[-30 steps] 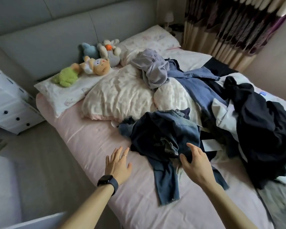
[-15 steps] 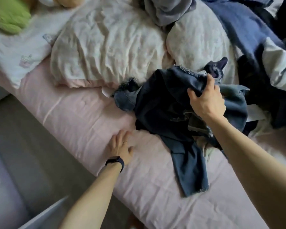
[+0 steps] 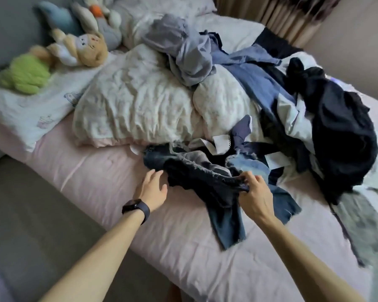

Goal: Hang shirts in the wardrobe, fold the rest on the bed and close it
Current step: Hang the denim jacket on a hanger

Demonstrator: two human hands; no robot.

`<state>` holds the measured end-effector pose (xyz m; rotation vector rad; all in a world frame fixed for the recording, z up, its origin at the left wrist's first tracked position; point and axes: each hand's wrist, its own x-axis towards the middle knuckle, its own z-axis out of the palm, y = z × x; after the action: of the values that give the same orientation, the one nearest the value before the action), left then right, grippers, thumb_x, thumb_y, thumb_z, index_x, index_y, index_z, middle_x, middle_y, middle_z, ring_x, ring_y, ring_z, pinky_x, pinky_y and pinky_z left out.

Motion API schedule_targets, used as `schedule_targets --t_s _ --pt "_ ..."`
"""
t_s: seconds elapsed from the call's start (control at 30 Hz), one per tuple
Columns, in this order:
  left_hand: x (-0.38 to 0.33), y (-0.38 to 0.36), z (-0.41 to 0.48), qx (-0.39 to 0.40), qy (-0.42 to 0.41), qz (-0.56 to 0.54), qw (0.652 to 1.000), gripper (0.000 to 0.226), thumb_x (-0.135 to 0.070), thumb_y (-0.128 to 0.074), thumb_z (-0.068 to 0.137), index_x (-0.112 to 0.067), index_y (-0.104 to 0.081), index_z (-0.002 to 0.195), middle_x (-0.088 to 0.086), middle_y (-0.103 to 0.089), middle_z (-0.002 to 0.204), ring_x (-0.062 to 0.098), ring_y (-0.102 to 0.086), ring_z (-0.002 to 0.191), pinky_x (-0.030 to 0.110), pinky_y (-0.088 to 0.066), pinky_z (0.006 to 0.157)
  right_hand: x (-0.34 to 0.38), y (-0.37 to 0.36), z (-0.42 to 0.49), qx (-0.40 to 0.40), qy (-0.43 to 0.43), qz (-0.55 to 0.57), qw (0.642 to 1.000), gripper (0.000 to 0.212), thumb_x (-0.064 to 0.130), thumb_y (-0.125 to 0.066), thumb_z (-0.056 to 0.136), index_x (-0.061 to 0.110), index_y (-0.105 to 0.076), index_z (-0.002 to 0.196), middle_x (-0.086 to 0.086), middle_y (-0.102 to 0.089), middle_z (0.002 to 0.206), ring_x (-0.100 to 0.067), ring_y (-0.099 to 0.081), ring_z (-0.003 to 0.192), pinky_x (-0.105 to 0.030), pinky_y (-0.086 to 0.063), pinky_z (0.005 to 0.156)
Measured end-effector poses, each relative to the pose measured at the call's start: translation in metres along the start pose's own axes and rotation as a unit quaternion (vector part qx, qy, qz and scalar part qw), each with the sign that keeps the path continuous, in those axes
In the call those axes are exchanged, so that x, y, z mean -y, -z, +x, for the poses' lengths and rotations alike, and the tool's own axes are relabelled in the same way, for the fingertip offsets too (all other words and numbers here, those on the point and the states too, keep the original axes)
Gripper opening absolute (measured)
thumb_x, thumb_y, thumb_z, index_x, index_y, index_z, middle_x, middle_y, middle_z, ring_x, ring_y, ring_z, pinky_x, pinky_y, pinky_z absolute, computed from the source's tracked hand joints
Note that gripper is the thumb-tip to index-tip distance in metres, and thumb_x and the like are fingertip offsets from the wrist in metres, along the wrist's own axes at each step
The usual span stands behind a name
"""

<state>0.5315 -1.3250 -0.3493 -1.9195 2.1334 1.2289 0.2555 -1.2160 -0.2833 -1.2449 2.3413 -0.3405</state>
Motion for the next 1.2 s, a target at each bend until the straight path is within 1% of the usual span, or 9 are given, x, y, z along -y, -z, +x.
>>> schedule_targets --t_s 0.13,0.23,0.43,0.6,0.7,0.8,1.0,1.13,1.2 --pt "-0.092 0.044 -0.043 -0.052 -0.127 -0.021 0.990 0.047 -0.016 -0.053 0.099 -0.011 -0.046 0.146 0.010 -0.034 0.154 0.026 -0.030 0.144 0.030 -0.020 0.117 0.009 0.039 -0.058 0.010 0.050 0.121 0.991 0.020 0.032 -0.064 0.068 0.021 -0.053 0.082 0.004 -0.051 0.087 -0.022 -0.051 0.080 -0.026 -0.039 0.067" --pt "-0.146 0.054 -0.077 -0.058 -0.218 0.009 0.974 0.044 -0.017 -0.052 0.098 -0.019 -0.051 0.142 0.003 -0.044 0.148 0.023 -0.036 0.137 0.029 -0.024 0.114 0.017 0.057 -0.088 -0.028 0.076 0.150 0.985 0.043 0.053 -0.073 0.076 0.023 -0.042 0.073 0.004 -0.047 0.080 -0.008 -0.047 0.072 -0.018 -0.032 0.061" --pt "-0.196 0.051 -0.152 0.041 -0.305 0.072 0.949 0.054 -0.027 -0.062 0.087 -0.034 -0.053 0.140 -0.003 -0.061 0.135 0.018 -0.052 0.126 0.027 -0.042 0.103 0.041 0.124 -0.118 -0.109 0.232 0.220 0.941 0.053 -0.003 -0.072 0.068 0.031 -0.031 0.068 0.013 -0.039 0.069 -0.005 -0.043 0.065 -0.016 -0.031 0.059" --pt "-0.228 0.101 -0.207 -0.013 -0.281 -0.078 0.956 0.028 -0.041 -0.065 0.091 -0.032 -0.068 0.117 -0.009 -0.072 0.111 0.007 -0.066 0.107 0.029 -0.050 0.096 0.070 0.212 -0.125 -0.094 0.335 0.278 0.895 0.048 0.018 -0.083 0.076 0.014 -0.037 0.063 0.004 -0.042 0.068 -0.012 -0.041 0.063 -0.022 -0.034 0.058" --pt "-0.245 0.138 -0.243 -0.093 -0.279 -0.121 0.948 0.027 -0.032 -0.069 0.093 -0.029 -0.066 0.119 -0.015 -0.070 0.107 -0.007 -0.063 0.099 0.011 -0.046 0.089 0.101 0.252 -0.139 -0.068 0.409 0.270 0.869 0.050 -0.005 -0.075 0.067 0.024 -0.035 0.063 0.013 -0.047 0.069 -0.008 -0.044 0.063 -0.020 -0.035 0.060" --pt "-0.253 0.168 -0.271 -0.152 -0.307 -0.109 0.933 0.037 -0.026 -0.072 0.091 -0.032 -0.061 0.126 -0.019 -0.067 0.109 -0.020 -0.057 0.096 0.000 -0.039 0.081 0.133 0.277 -0.148 -0.025 0.449 0.270 0.852 0.034 0.004 -0.061 0.060 0.026 -0.035 0.064 0.012 -0.044 0.067 -0.008 -0.040 0.064 -0.022 -0.032 0.058" --pt "-0.241 0.226 -0.351 -0.206 -0.306 -0.196 0.909 0.034 -0.031 -0.073 0.083 -0.042 -0.063 0.114 -0.019 -0.073 0.108 0.000 -0.066 0.104 0.015 -0.050 0.089 0.202 0.316 -0.181 0.035 0.512 0.259 0.818 0.020 0.009 -0.050 0.059 0.023 -0.038 0.066 0.014 -0.047 0.061 -0.009 -0.041 0.060 -0.024 -0.035 0.056" --pt "-0.207 0.243 -0.396 -0.361 -0.241 -0.071 0.898 0.023 -0.035 -0.079 0.083 -0.043 -0.070 0.103 -0.023 -0.073 0.095 -0.004 -0.067 0.091 0.003 -0.043 0.074 0.241 0.313 -0.218 0.060 0.557 0.218 0.799 0.036 -0.006 -0.059 0.069 0.027 -0.047 0.074 -0.011 -0.068 0.083 -0.036 -0.063 0.081 -0.048 -0.053 0.073" --pt "-0.187 0.248 -0.420 -0.444 -0.189 -0.004 0.876 0.018 -0.042 -0.070 0.086 -0.035 -0.075 0.102 -0.010 -0.075 0.090 0.006 -0.069 0.087 0.013 -0.047 0.070 0.255 0.302 -0.236 0.054 0.587 0.199 0.783 0.042 -0.009 -0.060 0.070 0.030 -0.048 0.078 -0.006 -0.070 0.088 -0.037 -0.062 0.088 -0.050 -0.052 0.080"
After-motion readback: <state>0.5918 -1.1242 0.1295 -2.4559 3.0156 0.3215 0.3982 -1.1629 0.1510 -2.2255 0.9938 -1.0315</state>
